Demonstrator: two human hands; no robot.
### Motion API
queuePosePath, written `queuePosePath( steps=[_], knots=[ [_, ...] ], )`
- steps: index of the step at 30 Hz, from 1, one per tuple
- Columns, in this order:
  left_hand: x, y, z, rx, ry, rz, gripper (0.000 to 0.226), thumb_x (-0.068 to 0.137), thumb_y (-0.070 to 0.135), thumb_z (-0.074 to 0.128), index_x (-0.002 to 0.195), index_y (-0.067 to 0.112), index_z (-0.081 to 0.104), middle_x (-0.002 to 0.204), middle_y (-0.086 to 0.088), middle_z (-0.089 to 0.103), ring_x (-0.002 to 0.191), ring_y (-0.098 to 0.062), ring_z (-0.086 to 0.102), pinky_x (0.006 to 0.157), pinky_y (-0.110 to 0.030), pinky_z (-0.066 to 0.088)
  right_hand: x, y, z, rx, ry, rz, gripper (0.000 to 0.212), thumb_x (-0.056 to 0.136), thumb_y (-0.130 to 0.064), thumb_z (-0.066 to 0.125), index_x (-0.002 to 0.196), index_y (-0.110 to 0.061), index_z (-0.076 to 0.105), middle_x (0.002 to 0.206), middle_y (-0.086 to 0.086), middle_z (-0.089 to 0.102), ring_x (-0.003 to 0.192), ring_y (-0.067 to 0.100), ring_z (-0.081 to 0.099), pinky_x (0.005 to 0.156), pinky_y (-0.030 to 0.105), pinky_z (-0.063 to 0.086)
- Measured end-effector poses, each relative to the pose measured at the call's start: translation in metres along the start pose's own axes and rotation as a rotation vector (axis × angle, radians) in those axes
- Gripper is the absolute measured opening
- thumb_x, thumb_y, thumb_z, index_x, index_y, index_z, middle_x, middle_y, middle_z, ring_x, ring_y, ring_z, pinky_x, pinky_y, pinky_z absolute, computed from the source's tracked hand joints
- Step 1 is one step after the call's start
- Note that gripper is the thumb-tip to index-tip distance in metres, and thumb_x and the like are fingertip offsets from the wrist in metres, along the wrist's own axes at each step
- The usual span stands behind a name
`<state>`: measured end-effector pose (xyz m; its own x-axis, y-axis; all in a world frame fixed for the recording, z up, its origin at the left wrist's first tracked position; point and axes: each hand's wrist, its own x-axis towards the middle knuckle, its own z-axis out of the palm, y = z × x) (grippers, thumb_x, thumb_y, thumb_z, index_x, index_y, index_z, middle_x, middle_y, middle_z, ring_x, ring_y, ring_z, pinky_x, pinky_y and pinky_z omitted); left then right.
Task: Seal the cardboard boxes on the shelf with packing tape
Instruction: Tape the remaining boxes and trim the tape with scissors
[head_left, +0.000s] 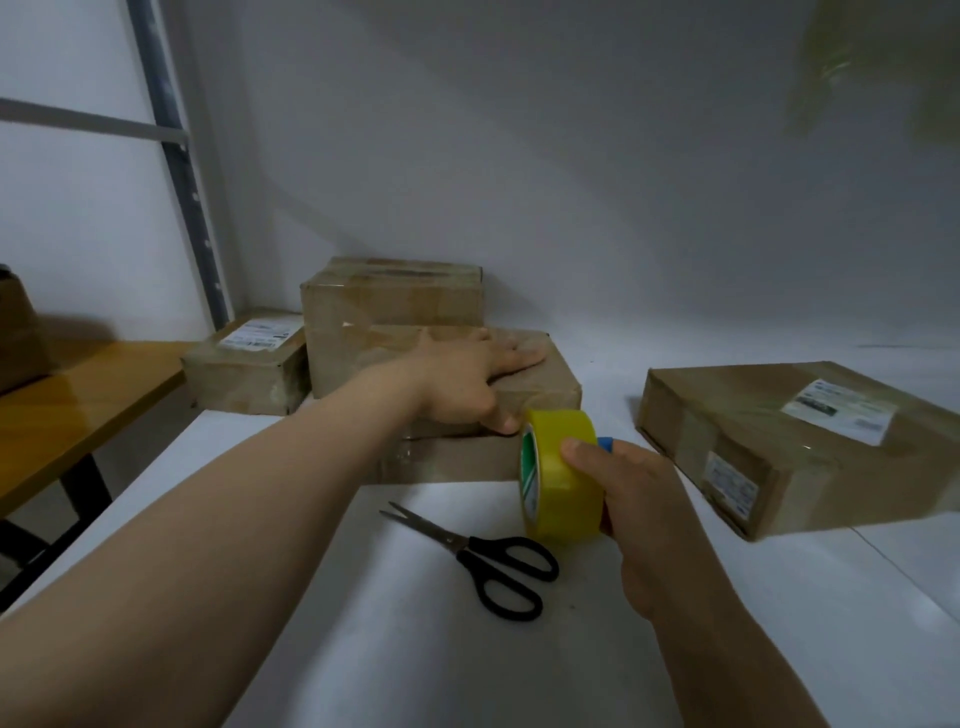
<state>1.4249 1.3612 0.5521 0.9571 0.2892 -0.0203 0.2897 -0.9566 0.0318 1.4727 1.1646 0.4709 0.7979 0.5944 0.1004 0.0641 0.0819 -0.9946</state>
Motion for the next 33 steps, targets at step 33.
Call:
queuePosePath(
  steps=[33],
  knots=[
    [-0.031,0.003,0.025,0.17,0.376,0.009,0.073,0.095,0.052,0.059,0.158,0.035,0.025,0.162,0.009,0.027,0.138,-0.025,0.044,0.098,-0.036,0.042,-0.003,0.007,-0.012,-0.05,-0.086,-0.07,0.081,0.063,-0.071,0.061,0.092,0.005,0.058,0.079,0.01,0.056,0.074,0.021,0.054,0.072,0.038,0.04]
  ],
)
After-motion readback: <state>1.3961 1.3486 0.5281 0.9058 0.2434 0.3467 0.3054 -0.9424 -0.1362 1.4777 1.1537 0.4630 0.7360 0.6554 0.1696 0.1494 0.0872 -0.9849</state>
